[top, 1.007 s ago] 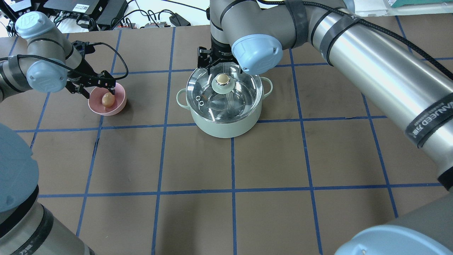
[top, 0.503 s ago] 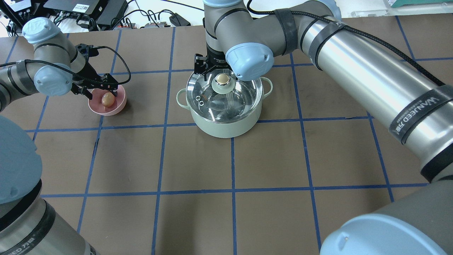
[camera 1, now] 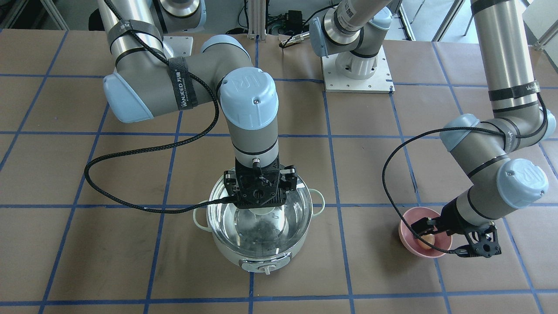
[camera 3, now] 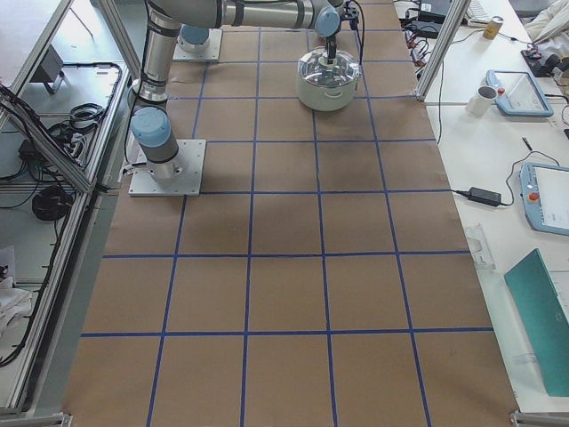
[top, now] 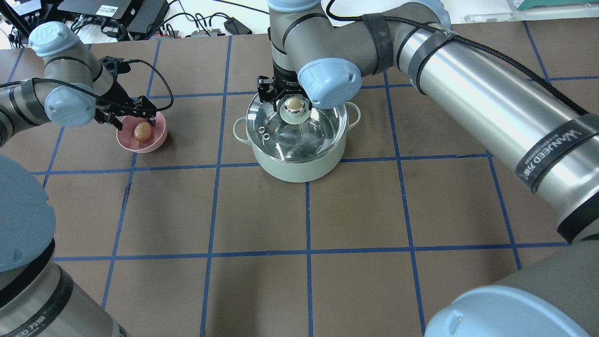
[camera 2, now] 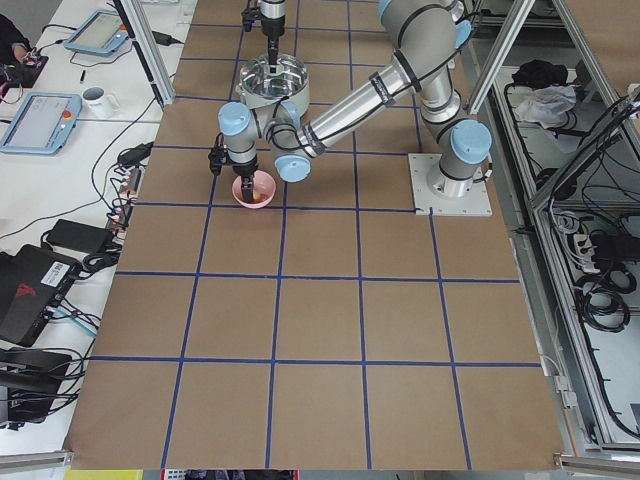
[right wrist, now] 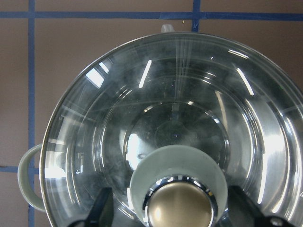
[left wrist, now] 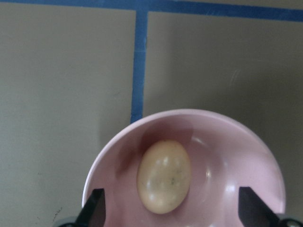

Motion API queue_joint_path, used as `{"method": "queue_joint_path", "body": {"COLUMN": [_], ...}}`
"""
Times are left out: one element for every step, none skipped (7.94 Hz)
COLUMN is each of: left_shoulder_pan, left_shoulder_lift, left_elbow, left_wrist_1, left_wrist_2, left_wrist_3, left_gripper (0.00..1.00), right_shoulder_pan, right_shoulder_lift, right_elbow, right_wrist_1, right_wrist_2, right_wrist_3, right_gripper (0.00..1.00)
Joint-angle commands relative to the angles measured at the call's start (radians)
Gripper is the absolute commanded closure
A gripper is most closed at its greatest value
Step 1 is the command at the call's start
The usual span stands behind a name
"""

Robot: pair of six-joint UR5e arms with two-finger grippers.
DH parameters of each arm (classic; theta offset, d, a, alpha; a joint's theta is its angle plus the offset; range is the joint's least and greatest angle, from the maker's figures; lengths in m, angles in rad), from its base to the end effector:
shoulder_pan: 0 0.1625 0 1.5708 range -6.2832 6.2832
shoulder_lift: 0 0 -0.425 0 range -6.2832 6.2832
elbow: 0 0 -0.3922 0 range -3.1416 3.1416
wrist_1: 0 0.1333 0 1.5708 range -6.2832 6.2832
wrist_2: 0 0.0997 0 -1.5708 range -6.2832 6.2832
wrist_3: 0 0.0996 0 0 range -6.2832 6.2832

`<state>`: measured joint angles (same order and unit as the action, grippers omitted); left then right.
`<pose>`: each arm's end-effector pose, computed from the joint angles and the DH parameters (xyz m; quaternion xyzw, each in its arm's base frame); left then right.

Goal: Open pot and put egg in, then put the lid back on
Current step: 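Lower the right gripper and grasp the glass lid knob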

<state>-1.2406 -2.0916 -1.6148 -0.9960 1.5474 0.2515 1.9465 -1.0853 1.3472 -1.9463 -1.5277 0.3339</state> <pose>0.0803 -0.6527 0.2227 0.0393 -0.9991 0.0081 0.0098 0.3803 -0.5890 0.3493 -0.0221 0.9979 -0.0457 0.0399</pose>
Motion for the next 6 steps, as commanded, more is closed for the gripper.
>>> {"method": "queue_joint_path", "body": {"left_shoulder_pan": [-0.002, -0.002, -0.002, -0.002, -0.002, -0.002], "left_shoulder_lift": [-0.005, -0.007, -0.008, -0.008, -0.008, -0.015], "left_elbow": [0.000, 0.000, 0.000, 0.000, -0.002, 0.000], "left_wrist_1": [0.000, 0.002, 0.008, 0.011, 0.010, 0.011], "left_wrist_2": [-0.007, -0.007, -0.010, -0.047, -0.084, -0.081], "left_wrist_3": [0.000, 0.000, 0.000, -0.014, -0.011, -0.006], "left_gripper": [0.00, 0.00, 0.00, 0.00, 0.00, 0.00], "right_shoulder_pan": [0.000, 0.000, 0.000, -0.001, -0.001, -0.014], "right_shoulder_lift": [-0.017, -0.022, -0.024, -0.022, -0.027, -0.051], "right_elbow": [0.026, 0.032, 0.032, 0.032, 0.030, 0.029], "right_wrist_1": [0.001, 0.004, 0.006, 0.012, 0.018, 0.044], "right_wrist_2": [-0.006, -0.014, -0.009, -0.002, -0.009, -0.012], "right_wrist_3": [-0.018, -0.057, -0.059, -0.078, -0.088, -0.098], "right_gripper": [0.42, 0.51, 0.69, 0.77, 0.80, 0.80]}}
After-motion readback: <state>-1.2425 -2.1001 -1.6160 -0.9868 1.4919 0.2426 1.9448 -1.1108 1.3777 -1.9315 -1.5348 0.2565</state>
